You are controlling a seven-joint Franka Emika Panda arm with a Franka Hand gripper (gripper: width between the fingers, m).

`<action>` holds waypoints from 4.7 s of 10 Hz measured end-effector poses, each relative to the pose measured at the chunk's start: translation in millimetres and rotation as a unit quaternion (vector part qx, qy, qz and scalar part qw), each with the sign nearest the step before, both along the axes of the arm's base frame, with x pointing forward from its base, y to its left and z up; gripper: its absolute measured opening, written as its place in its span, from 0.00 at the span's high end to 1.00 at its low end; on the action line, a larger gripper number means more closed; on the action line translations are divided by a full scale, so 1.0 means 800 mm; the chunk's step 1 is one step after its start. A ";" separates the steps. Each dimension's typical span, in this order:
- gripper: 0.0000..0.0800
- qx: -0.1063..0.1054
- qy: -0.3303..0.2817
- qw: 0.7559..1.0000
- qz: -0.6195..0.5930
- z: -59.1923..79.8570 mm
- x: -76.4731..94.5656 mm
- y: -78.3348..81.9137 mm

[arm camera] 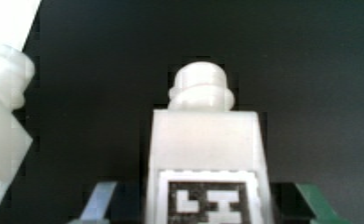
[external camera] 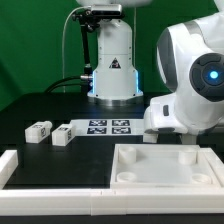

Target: Assemble one leg

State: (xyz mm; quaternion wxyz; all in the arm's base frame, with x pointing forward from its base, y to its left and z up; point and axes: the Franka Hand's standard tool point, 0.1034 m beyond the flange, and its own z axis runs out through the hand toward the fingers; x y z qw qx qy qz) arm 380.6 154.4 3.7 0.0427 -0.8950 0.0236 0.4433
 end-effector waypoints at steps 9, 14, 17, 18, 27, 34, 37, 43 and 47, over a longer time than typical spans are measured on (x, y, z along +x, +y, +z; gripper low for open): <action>0.64 0.018 0.022 0.999 0.028 0.119 0.030 -0.018; 0.64 0.015 -0.146 0.989 0.019 0.115 0.052 -0.020; 0.64 0.038 -0.245 0.968 0.037 0.145 0.108 -0.060; 0.64 0.037 -0.300 0.953 0.037 0.150 0.126 -0.064; 0.64 0.029 -0.602 0.796 0.053 0.144 0.190 -0.068; 0.64 0.057 -0.620 0.779 0.073 0.126 0.274 -0.029; 0.64 0.057 -0.621 0.777 0.086 0.123 0.286 -0.039; 0.64 0.057 -0.621 0.777 0.084 0.109 0.305 -0.045; 0.64 0.056 -0.617 0.780 0.082 0.100 0.305 -0.047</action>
Offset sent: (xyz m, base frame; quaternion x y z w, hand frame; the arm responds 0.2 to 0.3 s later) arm 0.0024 -0.0203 0.0281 -0.0097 -0.0198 -0.0340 0.9992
